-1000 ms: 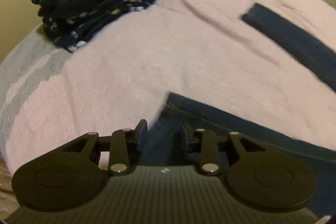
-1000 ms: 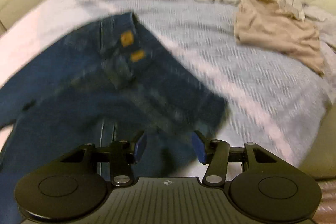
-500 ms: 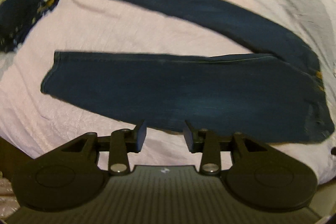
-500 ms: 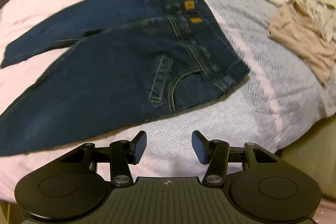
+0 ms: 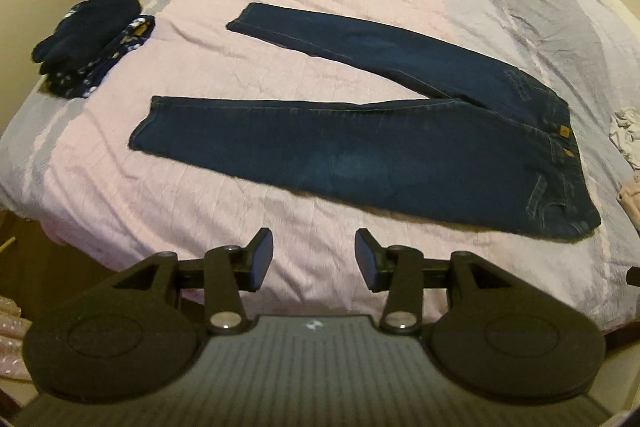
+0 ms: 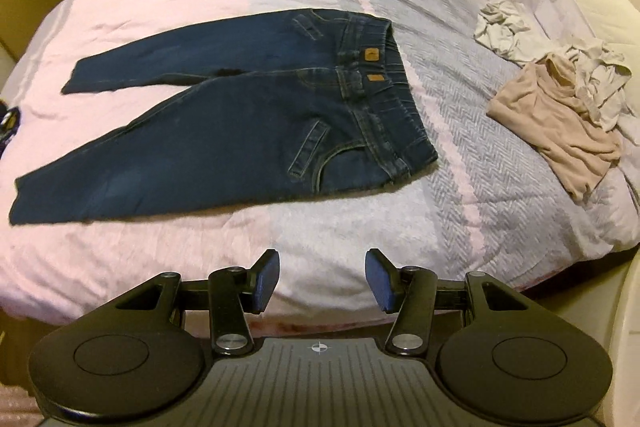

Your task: Fold clothes

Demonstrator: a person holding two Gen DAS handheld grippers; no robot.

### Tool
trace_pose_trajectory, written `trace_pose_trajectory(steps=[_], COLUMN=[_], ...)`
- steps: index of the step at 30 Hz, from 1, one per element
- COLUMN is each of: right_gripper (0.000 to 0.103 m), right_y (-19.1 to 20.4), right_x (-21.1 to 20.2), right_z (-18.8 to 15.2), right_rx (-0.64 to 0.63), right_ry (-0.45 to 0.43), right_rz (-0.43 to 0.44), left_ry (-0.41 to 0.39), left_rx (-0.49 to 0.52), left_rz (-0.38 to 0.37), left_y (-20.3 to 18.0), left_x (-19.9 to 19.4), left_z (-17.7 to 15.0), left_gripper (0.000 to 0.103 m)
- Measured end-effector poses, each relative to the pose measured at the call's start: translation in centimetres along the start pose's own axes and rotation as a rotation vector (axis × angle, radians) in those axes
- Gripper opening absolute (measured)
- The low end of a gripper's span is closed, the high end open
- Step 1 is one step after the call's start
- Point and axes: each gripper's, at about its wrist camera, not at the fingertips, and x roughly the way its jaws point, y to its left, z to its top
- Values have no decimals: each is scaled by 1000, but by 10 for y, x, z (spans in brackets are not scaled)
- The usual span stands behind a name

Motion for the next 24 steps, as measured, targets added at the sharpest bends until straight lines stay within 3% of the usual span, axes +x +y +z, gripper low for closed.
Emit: trace_pose_trajectory(steps=[10,24], right_gripper=[51,51], right_y=[-1,3], right_x=[-32,-51], right_z=[-25,-36], right_rx=[-61,-74], right_ry=[-25,-50], right_rz=[63,74], left_ry=[-21,-50], left_rx=[-11,10], left_rz=[74,79], left_y=[3,4], left_x=[-42,-73], left_z=[-28,-49], left_gripper=[42,46])
